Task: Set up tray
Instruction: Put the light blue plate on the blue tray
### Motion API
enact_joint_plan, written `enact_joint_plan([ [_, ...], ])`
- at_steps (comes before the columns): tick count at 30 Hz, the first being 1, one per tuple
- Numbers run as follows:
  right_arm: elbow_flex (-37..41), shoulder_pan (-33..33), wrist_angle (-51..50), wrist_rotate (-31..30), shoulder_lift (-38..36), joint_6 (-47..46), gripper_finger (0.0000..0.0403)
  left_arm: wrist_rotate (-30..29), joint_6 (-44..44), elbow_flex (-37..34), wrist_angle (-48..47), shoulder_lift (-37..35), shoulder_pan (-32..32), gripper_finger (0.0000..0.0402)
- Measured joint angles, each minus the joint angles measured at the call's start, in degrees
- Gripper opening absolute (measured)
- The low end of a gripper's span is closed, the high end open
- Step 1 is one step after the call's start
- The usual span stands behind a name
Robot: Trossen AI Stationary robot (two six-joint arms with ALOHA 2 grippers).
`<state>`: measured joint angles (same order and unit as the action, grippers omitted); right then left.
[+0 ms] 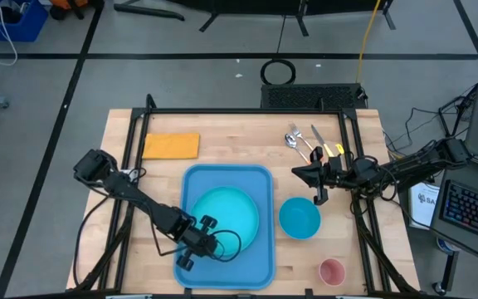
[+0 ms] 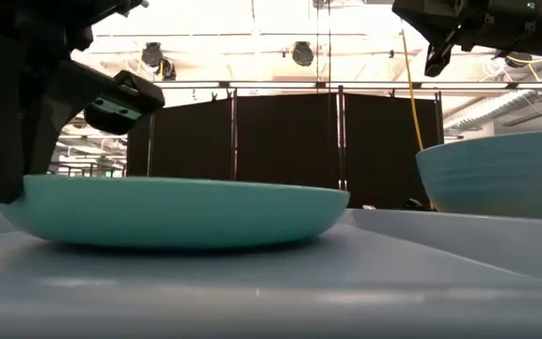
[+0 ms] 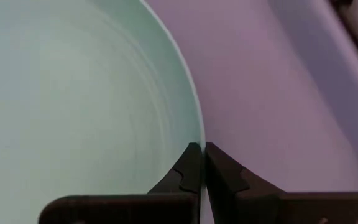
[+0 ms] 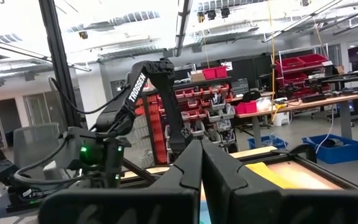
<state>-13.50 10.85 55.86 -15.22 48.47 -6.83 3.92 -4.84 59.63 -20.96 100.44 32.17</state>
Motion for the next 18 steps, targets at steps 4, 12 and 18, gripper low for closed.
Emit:
enact_joint_plan([
  [4, 0.0, 0.0, 0.0, 0.0, 0.0, 0.0, 0.0000, 0.5, 0.8, 1.1, 0.2, 0.0, 0.2, 0.0005],
  [12, 0.0, 0.0, 0.0, 0.0, 0.0, 0.0, 0.0000, 0.6, -0.2, 1.1, -0.6, 0.0, 0.0, 0.0008],
  [18, 0.0, 0.0, 0.0, 0.0, 0.0, 0.0, 0.0000, 0.4, 1.1, 1.1, 0.6, 0.0, -0.1, 0.0019],
])
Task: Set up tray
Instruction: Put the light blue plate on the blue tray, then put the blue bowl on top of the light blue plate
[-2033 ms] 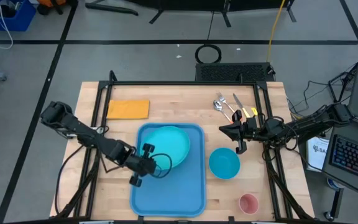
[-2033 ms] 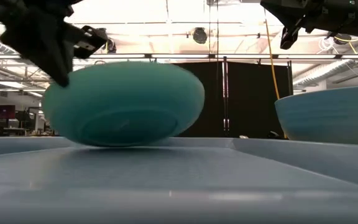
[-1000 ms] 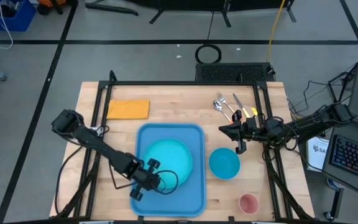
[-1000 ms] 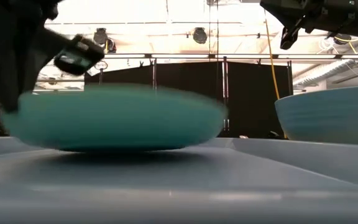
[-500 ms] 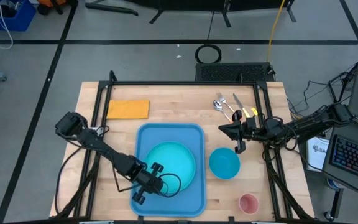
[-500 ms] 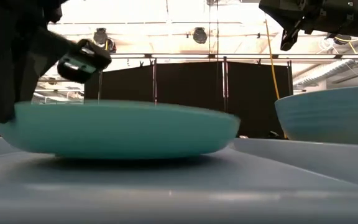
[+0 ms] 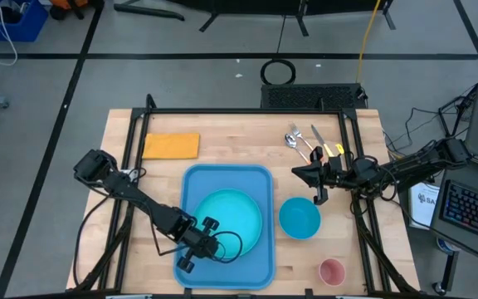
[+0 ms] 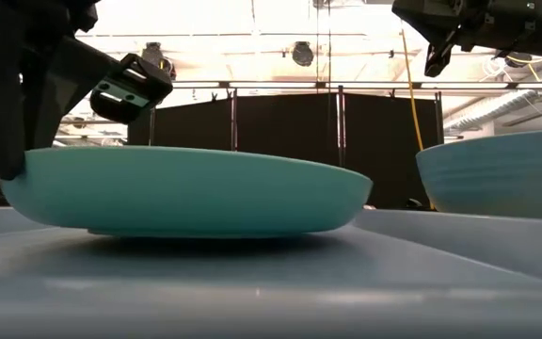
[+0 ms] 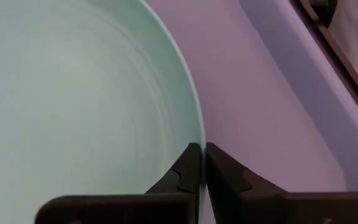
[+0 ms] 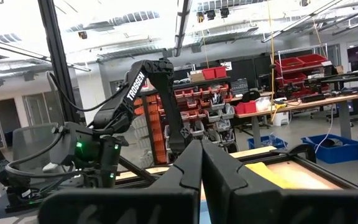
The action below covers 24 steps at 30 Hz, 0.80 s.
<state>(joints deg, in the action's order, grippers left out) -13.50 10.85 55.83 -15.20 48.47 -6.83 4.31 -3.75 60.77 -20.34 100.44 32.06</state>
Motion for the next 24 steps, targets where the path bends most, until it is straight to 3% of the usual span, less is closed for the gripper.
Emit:
enact_joint_plan([
  [11, 0.0, 0.0, -0.1, 0.0, 0.0, -0.1, 0.0000, -1.5, 0.1, 0.0, 0.8, 0.0, -0.3, 0.0012],
  [24, 0.0, 0.0, -0.9, 0.0, 0.0, -0.2, 0.0000, -1.3, -2.0, 0.0, 0.9, 0.0, -0.3, 0.0095],
])
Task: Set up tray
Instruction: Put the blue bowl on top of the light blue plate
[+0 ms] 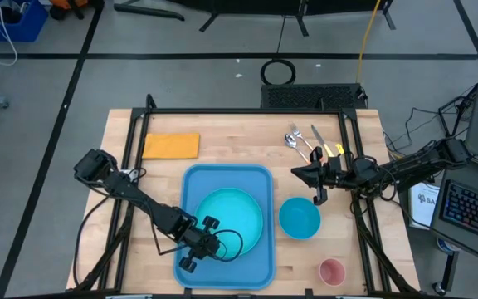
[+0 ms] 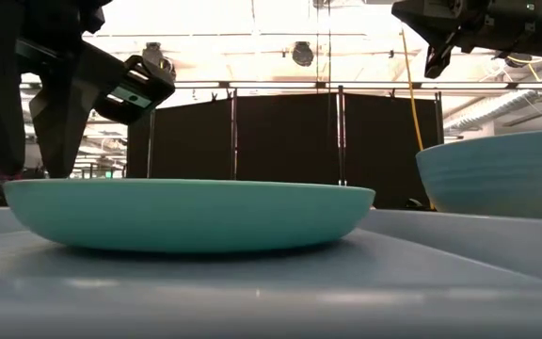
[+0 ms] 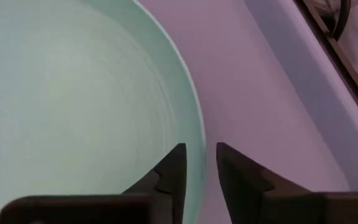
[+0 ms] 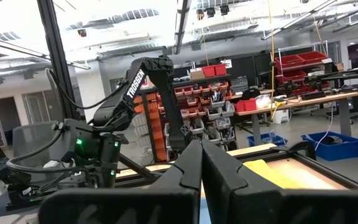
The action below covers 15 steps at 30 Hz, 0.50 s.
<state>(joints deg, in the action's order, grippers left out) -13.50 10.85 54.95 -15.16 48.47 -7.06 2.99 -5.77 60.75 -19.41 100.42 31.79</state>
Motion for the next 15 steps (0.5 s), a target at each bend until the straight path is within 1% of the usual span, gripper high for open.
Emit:
enact_joint_plan([
  [2, 0.0, 0.1, -0.6, 0.2, 0.0, 0.8, 0.0000, -0.4, -0.1, 0.0, 0.0, 0.0, 0.0, 0.0100],
  [6, -0.8, 0.7, -3.1, 0.2, 0.1, 2.5, 0.0001, -4.2, -0.8, 0.0, 0.0, 0.0, 0.0, 0.0102],
  [8, -3.4, 1.3, -8.2, 0.2, 0.6, 2.7, 0.0006, -6.4, -0.8, 0.0, 0.0, 0.0, 0.0, 0.0099],
  [10, -7.3, 2.3, -15.9, 0.1, 1.6, 2.8, 0.0014, -9.0, -0.8, 0.0, -0.2, -0.6, 0.1, 0.0094],
  [13, -14.1, 4.4, -26.4, -1.5, 5.6, 3.1, 0.0031, -12.3, -0.7, 0.0, 0.5, -2.3, 0.6, 0.0087],
  [15, -18.4, 6.2, -30.4, -2.7, 9.3, 4.0, 0.0045, -14.9, -0.6, -0.3, 0.6, -3.7, 1.2, 0.0080],
])
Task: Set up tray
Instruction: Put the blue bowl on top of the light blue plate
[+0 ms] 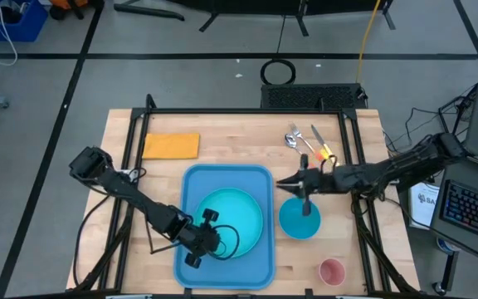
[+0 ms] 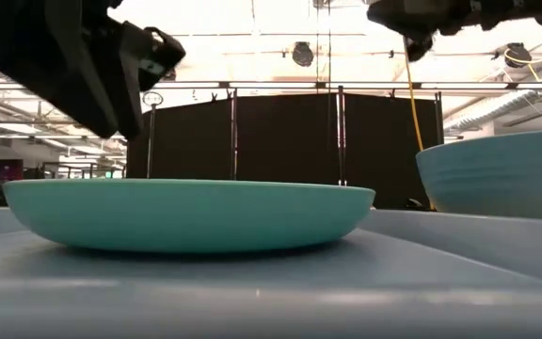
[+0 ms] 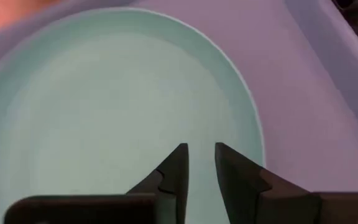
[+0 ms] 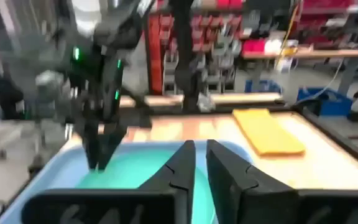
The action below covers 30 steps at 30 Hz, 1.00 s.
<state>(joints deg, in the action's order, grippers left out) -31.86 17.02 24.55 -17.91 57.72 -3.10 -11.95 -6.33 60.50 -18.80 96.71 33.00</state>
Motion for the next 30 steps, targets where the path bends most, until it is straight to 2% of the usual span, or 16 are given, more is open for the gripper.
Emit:
enact_joint_plan([
  [5, -7.2, 3.8, -4.3, -0.1, 8.5, 2.7, 0.0086, -5.6, 0.2, -3.3, 4.3, -5.7, 2.0, 0.0061],
  [8, -9.6, 5.2, -8.1, -1.6, 10.3, 1.6, 0.0113, -9.0, -0.4, -6.8, 7.6, -9.5, 3.3, 0.0052],
  [11, -12.0, 6.4, -16.4, -4.7, 10.0, -3.0, 0.0136, -14.5, -2.3, -11.6, 11.1, -14.9, 4.8, 0.0049],
  [14, -14.2, 7.4, -24.0, -4.8, 9.8, -7.8, 0.0152, -19.2, -3.4, -17.2, 17.1, -20.2, 6.3, 0.0051],
  [19, -16.4, 9.3, -32.3, -4.5, 10.5, -15.4, 0.0169, -27.1, -2.7, -27.2, 33.0, -29.2, 8.7, 0.0064],
  [22, -17.2, 10.4, -37.1, -4.2, 11.3, -20.9, 0.0178, -29.2, -1.6, -32.8, 41.1, -33.7, 9.4, 0.0072],
  [30, -17.3, 12.0, -38.5, 4.7, 16.3, -31.4, 0.0180, -29.2, 0.0, -42.3, 53.6, -40.9, 9.5, 0.0077],
])
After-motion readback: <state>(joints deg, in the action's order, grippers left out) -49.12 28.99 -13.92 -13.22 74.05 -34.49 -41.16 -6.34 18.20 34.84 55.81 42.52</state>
